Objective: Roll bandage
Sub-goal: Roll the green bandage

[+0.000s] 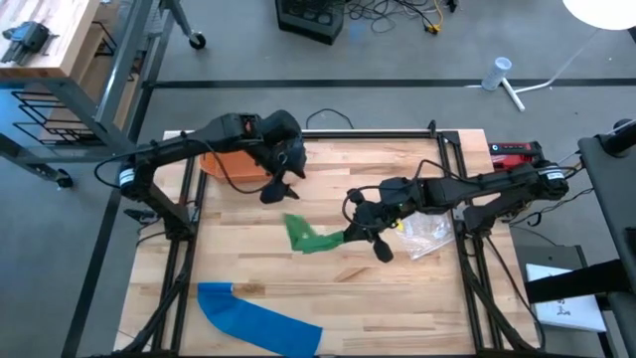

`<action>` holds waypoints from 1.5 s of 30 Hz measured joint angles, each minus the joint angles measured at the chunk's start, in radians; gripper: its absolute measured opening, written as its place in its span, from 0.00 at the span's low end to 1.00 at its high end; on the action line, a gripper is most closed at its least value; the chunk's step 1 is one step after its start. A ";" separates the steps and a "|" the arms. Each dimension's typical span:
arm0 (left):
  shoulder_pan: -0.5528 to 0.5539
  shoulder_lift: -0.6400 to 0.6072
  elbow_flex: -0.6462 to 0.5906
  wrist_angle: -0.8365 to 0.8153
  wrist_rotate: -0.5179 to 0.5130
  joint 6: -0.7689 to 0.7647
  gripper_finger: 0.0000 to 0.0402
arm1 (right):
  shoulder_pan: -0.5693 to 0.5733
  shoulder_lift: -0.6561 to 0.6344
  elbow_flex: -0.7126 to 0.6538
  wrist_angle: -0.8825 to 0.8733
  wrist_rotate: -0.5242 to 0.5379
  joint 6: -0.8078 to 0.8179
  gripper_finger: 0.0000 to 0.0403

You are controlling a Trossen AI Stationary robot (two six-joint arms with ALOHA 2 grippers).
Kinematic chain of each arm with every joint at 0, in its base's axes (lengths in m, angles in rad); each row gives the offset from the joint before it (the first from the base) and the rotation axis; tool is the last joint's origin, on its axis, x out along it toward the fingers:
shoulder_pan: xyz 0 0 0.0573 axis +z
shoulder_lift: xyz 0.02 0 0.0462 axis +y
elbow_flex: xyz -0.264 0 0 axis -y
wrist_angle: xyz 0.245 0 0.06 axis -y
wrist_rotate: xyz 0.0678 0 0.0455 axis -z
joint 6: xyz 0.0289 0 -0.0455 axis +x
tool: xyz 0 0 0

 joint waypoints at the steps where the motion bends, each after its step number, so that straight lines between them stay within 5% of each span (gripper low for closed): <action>1: 0.000 0.002 -0.001 -0.019 0.002 0.001 0.76 | 0.003 -0.001 0.005 0.001 -0.001 0.004 0.01; 9: -0.034 -0.109 -0.096 -0.001 0.078 -0.113 0.79 | 0.007 -0.047 0.009 0.007 -0.108 0.050 0.01; 16: -0.199 -0.344 -0.466 0.512 0.055 -0.389 0.78 | -0.018 -0.098 0.010 0.004 -0.073 0.204 0.01; 20: -0.359 -0.448 -0.711 0.901 -0.156 -0.519 0.76 | -0.064 -0.116 0.012 -0.053 -0.008 0.422 0.01; 23: -0.476 -0.492 -0.850 1.099 -0.371 -0.552 0.75 | -0.116 -0.111 0.012 -0.290 0.001 0.583 0.01; 27: -0.587 -0.508 -0.971 1.252 -0.626 -0.567 0.75 | -0.146 -0.064 -0.005 -0.523 -0.105 0.676 0.01; 31: -0.647 -0.490 -1.024 1.361 -0.709 -0.630 0.76 | -0.112 -0.044 -0.018 -0.348 -0.392 0.702 0.01; 35: -0.696 -0.440 -1.029 1.471 -0.712 -0.657 0.74 | -0.101 -0.038 -0.014 -0.094 -0.522 0.685 0.01; 40: -0.751 -0.346 -0.976 1.599 -0.769 -0.590 0.71 | -0.110 -0.045 0.024 0.169 -0.530 0.598 0.01; 45: -0.772 -0.270 -0.925 1.635 -0.857 -0.540 0.70 | -0.112 -0.047 0.071 0.194 -0.451 0.556 0.01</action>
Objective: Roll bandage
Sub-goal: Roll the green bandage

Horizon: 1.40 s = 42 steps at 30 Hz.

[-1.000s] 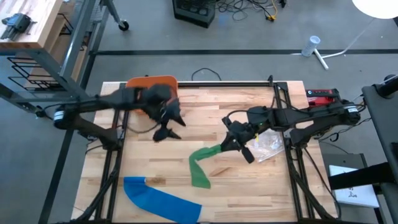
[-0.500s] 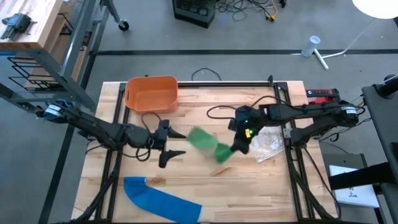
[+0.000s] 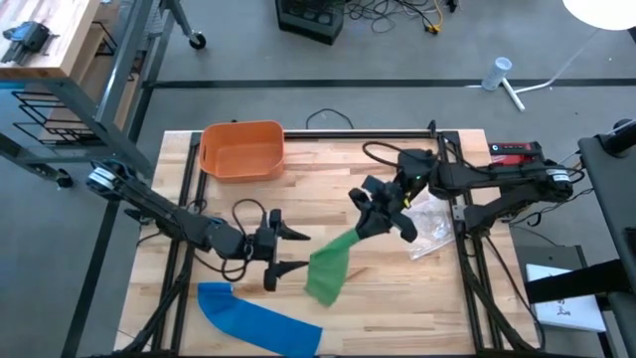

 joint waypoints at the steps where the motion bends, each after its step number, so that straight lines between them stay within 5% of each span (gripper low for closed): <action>1: 0.000 0.009 0.006 0.001 -0.009 0.000 0.70 | 0.001 -0.001 0.004 -0.001 0.015 -0.004 0.01; 8: 0.002 0.021 0.007 -0.010 -0.037 0.000 0.70 | -0.003 -0.005 0.006 -0.036 0.109 -0.024 0.01; 16: -0.001 -0.081 0.003 -0.283 -0.145 -0.096 0.70 | -0.017 -0.021 0.006 -0.045 0.145 -0.059 0.01; 28: 0.071 -0.008 -0.019 -0.003 -0.189 0.249 0.67 | -0.021 -0.012 0.005 -0.051 0.364 -0.172 0.01; 32: 0.121 0.000 -0.045 0.088 -0.208 0.369 0.54 | -0.021 -0.011 0.005 -0.052 0.387 -0.210 0.01; 38: 0.240 -0.027 -0.067 0.126 -0.202 0.511 0.07 | -0.019 -0.012 0.005 -0.048 0.446 -0.211 0.01; 42: 0.354 -0.027 -0.057 0.205 -0.139 0.573 0.03 | -0.010 -0.012 0.005 -0.053 0.436 -0.220 0.01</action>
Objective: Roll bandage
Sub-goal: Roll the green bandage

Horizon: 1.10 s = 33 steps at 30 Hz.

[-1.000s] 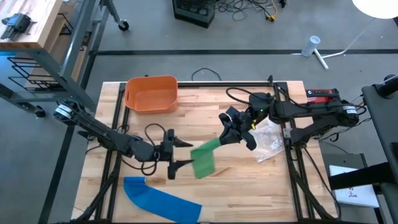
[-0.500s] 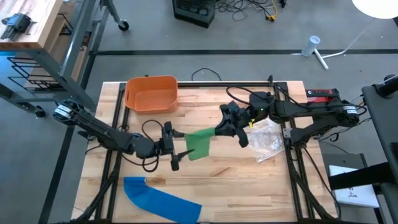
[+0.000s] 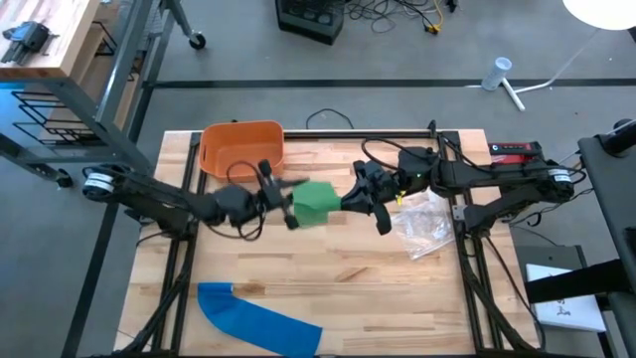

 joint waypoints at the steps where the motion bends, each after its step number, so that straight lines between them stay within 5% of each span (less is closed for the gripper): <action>1: 0.027 -0.002 0.012 0.013 0.006 0.027 0.02 | 0.007 0.000 0.000 0.000 0.000 -0.014 0.01; 9: 0.201 -0.009 0.190 -0.046 0.146 0.142 0.00 | 0.080 0.001 -0.012 0.003 0.008 -0.189 0.01; 15: 0.209 -0.008 0.365 -0.269 0.221 0.185 0.00 | 0.105 0.001 -0.017 0.016 0.041 -0.342 0.01; 21: 0.204 -0.007 0.483 -0.305 0.220 0.273 0.00 | 0.095 0.013 -0.032 0.045 0.124 -0.417 0.01; 28: 0.189 -0.008 0.604 -0.366 0.283 0.326 0.00 | 0.026 0.091 -0.052 0.107 0.169 -0.201 0.01; 33: 0.189 -0.018 0.621 -0.372 0.267 0.384 0.00 | 0.002 0.175 -0.056 0.197 0.004 0.011 0.01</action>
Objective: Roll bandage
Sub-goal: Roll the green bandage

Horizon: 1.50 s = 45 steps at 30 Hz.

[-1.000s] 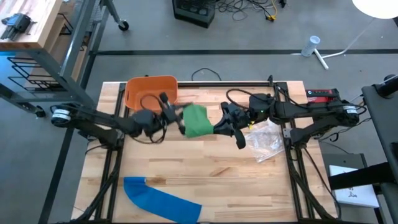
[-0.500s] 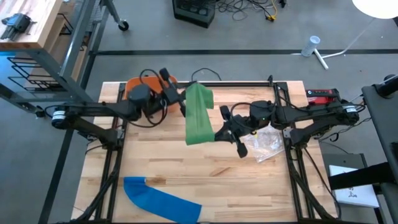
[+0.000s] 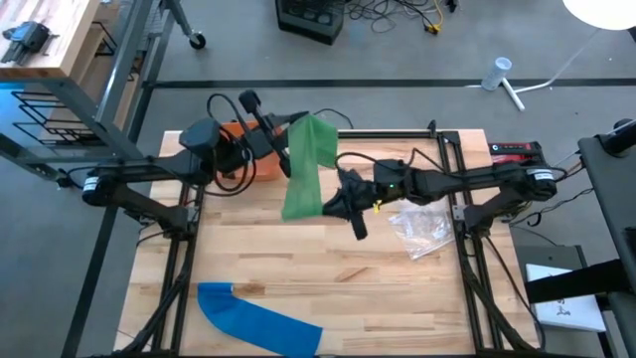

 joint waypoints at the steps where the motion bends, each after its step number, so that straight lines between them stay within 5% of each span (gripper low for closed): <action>1: 0.000 -0.004 -0.001 0.000 -0.011 0.011 0.00 | 0.000 0.010 0.001 0.034 -0.031 0.018 0.01; 9: 0.003 -0.056 -0.024 -0.034 -0.164 0.064 0.00 | 0.001 0.008 0.000 0.099 -0.076 -0.067 0.01; 14: 0.011 -0.104 -0.070 -0.160 -0.174 0.049 0.00 | 0.017 -0.041 0.004 0.103 -0.076 -0.190 0.01; 27: 0.011 -0.185 -0.311 -0.164 -0.113 0.046 0.04 | 0.024 -0.110 0.009 0.172 -0.076 -0.326 0.01; 38: -0.020 -0.210 -0.356 -0.377 0.069 -0.185 0.36 | 0.021 -0.108 0.009 0.132 0.026 -0.340 0.01; 45: -0.092 -0.301 -0.318 -0.572 0.073 -0.368 0.61 | 0.003 -0.110 0.009 0.092 0.030 -0.388 0.01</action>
